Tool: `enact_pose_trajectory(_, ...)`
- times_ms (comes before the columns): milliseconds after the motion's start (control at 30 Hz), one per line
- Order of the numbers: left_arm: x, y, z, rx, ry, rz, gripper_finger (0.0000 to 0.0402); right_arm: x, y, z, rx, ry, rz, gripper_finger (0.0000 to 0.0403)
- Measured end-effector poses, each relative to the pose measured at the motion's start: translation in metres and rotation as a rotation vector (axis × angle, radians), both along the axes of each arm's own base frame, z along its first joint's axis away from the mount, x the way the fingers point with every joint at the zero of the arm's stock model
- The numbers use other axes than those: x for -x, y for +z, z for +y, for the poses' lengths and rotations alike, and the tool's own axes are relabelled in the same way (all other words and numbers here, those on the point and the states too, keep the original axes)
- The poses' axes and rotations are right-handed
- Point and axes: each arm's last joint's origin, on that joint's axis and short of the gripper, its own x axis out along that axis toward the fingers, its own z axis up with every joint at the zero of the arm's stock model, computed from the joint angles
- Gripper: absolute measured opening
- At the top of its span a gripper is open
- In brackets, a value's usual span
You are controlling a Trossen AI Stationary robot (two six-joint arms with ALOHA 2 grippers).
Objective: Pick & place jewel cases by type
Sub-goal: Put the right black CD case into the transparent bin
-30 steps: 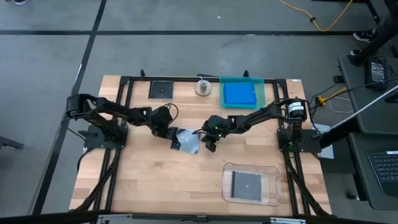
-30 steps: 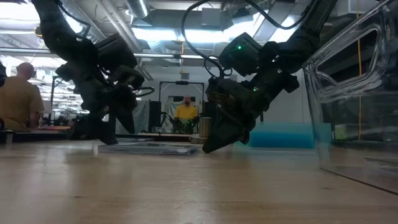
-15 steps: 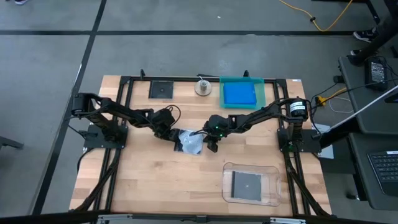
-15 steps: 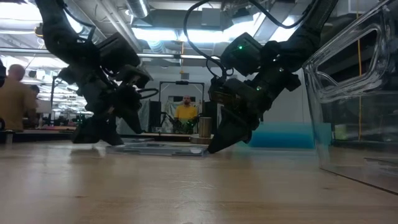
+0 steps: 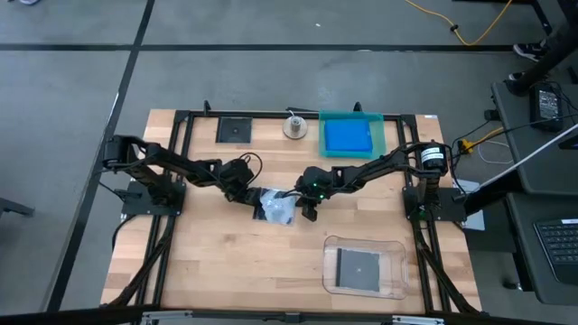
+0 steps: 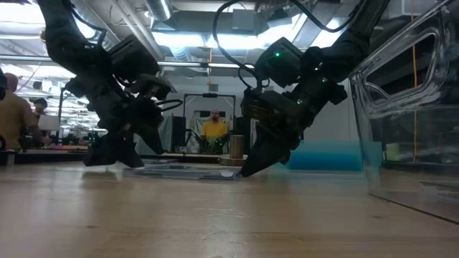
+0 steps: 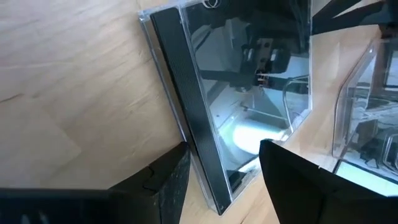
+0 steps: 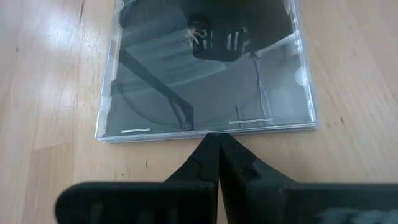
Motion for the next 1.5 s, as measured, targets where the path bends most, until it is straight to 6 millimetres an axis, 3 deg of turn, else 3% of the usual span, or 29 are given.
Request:
enact_pose_trajectory(333, 0.007, 0.035, 0.003, -0.067, 0.100, -0.105, 0.0181, 0.000, 0.000, -0.002, 0.004, 0.001, 0.001, 0.0004)
enact_pose_trajectory(667, 0.003, 0.076, 0.002, -0.104, 0.054, -0.248, 0.0179, -0.001, 0.000, -0.008, 0.019, 0.003, -0.011, 0.0004)
enact_pose_trajectory(967, -0.012, 0.062, 0.005, -0.094, -0.015, -0.150, 0.0179, -0.002, 0.001, -0.010, 0.026, -0.004, -0.025, 0.0004)
enact_pose_trajectory(1067, -0.024, 0.066, 0.009, -0.096, -0.037, -0.189, 0.0179, -0.002, 0.001, -0.010, 0.025, -0.005, -0.023, 0.0004)
enact_pose_trajectory(1167, -0.024, 0.055, 0.012, -0.072, -0.042, -0.126, 0.0180, -0.002, 0.001, -0.010, 0.021, -0.002, -0.020, 0.0004)
enact_pose_trajectory(1267, -0.026, 0.061, 0.019, -0.088, -0.004, -0.152, 0.0179, -0.002, 0.001, -0.010, 0.016, 0.003, -0.018, 0.0004)
enact_pose_trajectory(1500, -0.016, 0.060, 0.027, -0.063, 0.026, -0.089, 0.0125, -0.001, 0.000, -0.010, 0.027, 0.021, -0.021, 0.0004)
